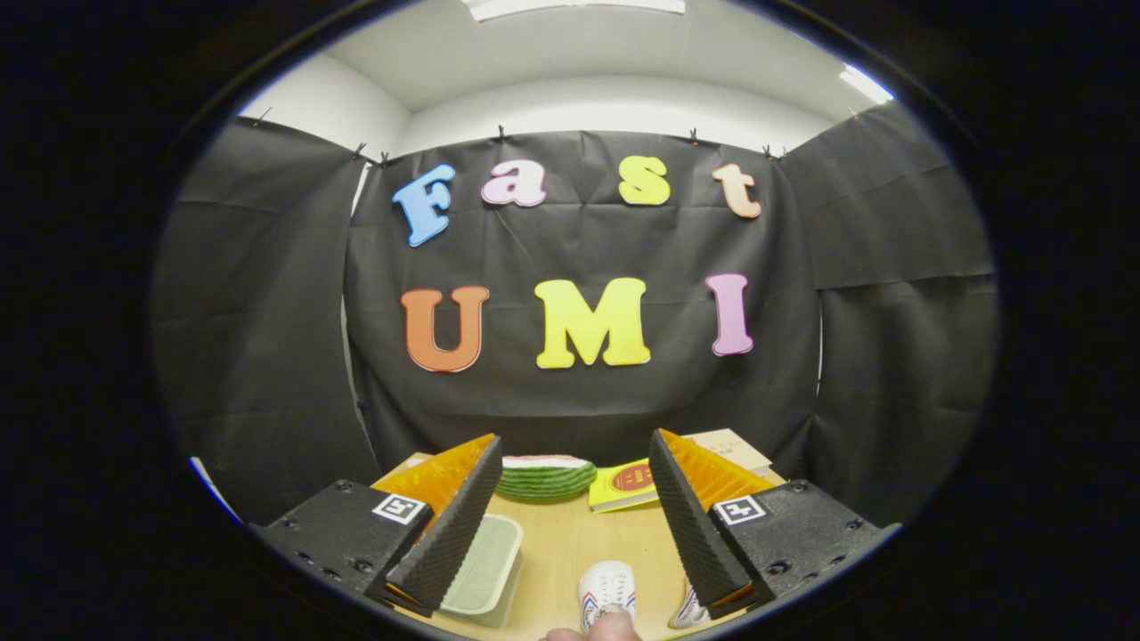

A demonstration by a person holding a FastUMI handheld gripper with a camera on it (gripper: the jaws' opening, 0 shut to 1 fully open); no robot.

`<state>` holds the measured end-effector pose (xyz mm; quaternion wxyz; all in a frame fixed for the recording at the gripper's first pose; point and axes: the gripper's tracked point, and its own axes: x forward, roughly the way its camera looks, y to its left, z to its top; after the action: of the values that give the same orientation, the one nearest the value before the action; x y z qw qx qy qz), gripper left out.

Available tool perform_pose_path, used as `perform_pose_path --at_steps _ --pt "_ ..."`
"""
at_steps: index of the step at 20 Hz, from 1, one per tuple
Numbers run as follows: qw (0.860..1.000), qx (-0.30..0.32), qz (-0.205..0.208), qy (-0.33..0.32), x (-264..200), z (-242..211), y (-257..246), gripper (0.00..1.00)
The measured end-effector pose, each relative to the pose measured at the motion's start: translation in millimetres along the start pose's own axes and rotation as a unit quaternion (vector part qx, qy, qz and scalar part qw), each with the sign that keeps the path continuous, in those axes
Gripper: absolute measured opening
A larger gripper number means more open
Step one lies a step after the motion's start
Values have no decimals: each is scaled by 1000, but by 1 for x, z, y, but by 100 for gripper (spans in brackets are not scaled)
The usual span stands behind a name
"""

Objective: Open the storage box then place both shoes into the box .Put the left shoe in first, then the right shoe, with the right side of both shoes facing outward in a uniform manner.

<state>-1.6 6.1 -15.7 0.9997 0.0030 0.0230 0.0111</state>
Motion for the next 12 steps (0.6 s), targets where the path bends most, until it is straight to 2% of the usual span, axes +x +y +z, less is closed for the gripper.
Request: perform_pose_path --at_steps 12 --pt "998 10 44 48 5 -26 0 100"
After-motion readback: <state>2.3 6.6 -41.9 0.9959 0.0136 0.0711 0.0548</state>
